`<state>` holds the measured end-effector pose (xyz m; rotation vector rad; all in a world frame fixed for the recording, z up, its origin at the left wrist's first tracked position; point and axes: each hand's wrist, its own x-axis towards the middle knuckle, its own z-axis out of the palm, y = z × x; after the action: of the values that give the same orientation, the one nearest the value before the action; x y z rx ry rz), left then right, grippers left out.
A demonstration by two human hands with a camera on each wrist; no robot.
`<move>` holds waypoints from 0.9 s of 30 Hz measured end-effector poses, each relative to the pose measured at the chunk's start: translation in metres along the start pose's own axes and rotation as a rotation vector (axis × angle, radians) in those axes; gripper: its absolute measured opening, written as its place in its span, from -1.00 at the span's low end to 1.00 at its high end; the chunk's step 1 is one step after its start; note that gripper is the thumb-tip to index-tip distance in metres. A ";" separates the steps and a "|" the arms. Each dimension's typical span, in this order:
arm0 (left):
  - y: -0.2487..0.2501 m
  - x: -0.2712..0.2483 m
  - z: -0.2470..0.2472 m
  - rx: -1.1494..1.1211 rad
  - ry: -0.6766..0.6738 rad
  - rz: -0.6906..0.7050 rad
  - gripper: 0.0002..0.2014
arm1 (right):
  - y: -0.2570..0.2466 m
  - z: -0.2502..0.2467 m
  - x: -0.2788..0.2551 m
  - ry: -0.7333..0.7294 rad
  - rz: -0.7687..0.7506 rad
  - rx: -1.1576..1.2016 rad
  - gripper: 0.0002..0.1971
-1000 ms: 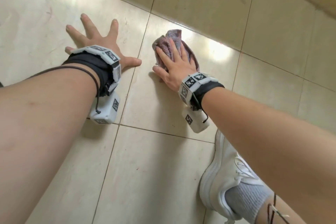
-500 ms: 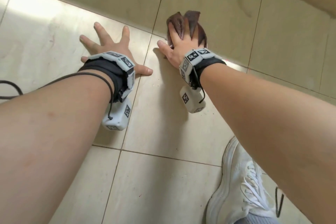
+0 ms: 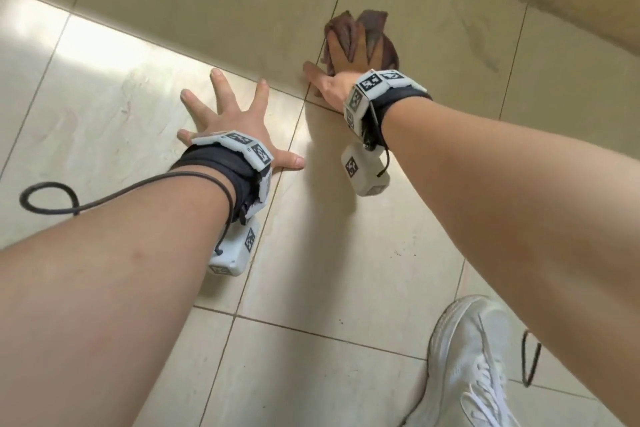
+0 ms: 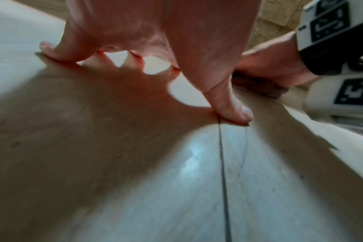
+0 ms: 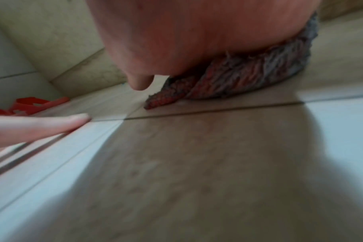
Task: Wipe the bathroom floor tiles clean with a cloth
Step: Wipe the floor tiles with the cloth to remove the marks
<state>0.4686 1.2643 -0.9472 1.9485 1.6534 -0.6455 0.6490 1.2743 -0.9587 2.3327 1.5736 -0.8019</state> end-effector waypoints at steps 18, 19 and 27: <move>0.002 -0.001 0.001 0.000 0.034 0.003 0.29 | -0.016 0.013 -0.027 -0.103 -0.117 -0.034 -0.28; 0.002 -0.001 0.002 0.005 0.044 0.000 0.28 | -0.017 0.021 -0.044 -0.113 -0.163 -0.055 -0.32; -0.001 -0.011 0.001 0.031 0.043 0.034 0.27 | 0.057 0.038 -0.085 -0.042 0.011 -0.049 -0.34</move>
<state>0.4665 1.2561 -0.9408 2.0205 1.6414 -0.6242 0.6652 1.1665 -0.9502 2.2738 1.5444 -0.7956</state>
